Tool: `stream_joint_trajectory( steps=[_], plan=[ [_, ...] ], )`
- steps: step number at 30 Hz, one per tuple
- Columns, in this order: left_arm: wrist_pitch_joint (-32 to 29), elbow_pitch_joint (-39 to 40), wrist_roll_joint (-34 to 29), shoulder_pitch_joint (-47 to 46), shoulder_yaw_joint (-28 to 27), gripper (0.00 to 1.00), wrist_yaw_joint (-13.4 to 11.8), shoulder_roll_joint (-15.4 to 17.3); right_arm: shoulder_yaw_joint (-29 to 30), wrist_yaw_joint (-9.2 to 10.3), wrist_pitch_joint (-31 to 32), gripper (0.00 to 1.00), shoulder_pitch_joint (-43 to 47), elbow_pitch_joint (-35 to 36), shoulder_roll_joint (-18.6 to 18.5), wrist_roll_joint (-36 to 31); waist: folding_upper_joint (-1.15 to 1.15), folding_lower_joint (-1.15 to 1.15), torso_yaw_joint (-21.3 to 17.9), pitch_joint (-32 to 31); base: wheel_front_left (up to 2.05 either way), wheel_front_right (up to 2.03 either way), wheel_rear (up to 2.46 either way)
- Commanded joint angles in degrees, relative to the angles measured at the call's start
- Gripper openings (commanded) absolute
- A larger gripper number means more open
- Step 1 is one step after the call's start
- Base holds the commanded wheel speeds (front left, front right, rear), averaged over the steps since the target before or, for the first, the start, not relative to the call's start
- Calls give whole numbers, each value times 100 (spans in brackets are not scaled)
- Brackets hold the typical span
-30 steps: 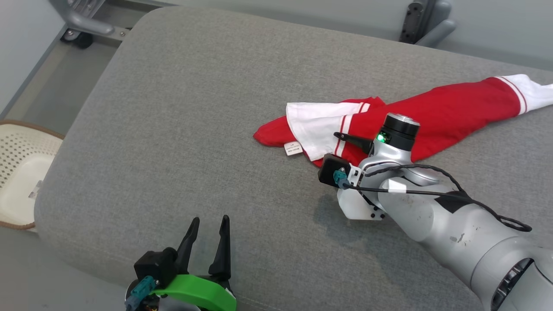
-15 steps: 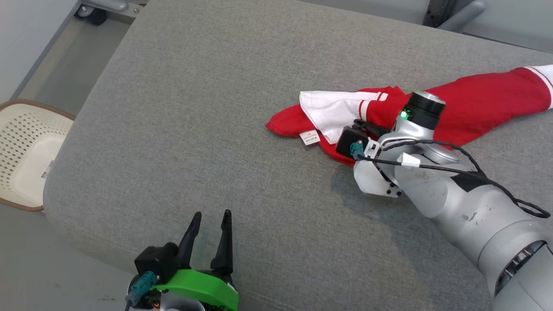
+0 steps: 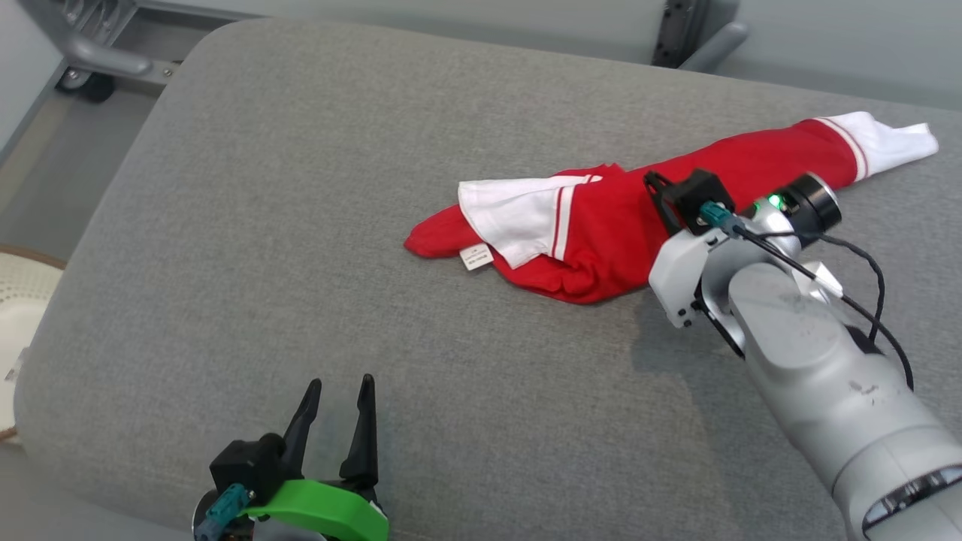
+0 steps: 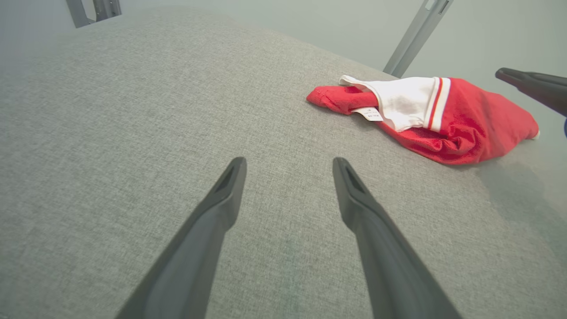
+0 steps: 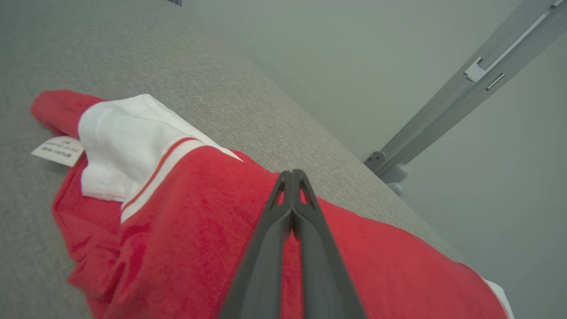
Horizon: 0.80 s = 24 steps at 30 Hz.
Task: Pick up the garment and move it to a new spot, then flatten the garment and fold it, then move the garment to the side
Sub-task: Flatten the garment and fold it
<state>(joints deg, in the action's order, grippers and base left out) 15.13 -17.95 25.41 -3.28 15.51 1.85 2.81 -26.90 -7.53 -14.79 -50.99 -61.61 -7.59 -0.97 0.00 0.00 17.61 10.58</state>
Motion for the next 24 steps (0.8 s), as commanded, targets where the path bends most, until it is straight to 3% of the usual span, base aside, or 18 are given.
stream_joint_trajectory(
  steps=[1, 3, 4, 5, 15, 19, 24],
  plan=[
    [1, -6, -70, 69, -50, 100, 34, 20, 173, 9, -40, 0, 288, 172, 40, 67, 0, 0, -552, -463, 0, 0, 0],
    [1, 17, -130, 81, -122, 100, 60, 18, 520, 9, -38, 0, 733, 621, 44, 206, 0, 0, -757, -586, 0, 0, 0],
    [1, 27, -184, 97, -167, 100, 57, 19, 673, 9, -38, 25, 1006, 835, 46, 257, 0, 0, -866, -641, 0, 0, 0],
    [1, 40, -224, 110, -203, 100, 60, 20, 809, 9, -36, 100, 1321, 1046, 52, 311, 0, 0, -971, -685, 0, 0, 0],
    [1, 18, -421, -249, -507, 100, 149, 19, 1593, 8, -40, 100, 3358, 2748, 191, 640, 0, 0, -1844, -603, 0, 0, 0],
    [-1, -312, -432, -828, -531, 100, 266, 20, 1739, 8, -40, 100, 3503, 3239, 197, 615, 0, 0, -2150, -169, 0, 0, 0],
    [0, -1299, -360, -1682, -611, 100, 359, 24, 1798, 8, -40, 100, 3313, 3582, 233, 556, 0, 0, -2450, 305, 0, 0, 0]
  ],
)
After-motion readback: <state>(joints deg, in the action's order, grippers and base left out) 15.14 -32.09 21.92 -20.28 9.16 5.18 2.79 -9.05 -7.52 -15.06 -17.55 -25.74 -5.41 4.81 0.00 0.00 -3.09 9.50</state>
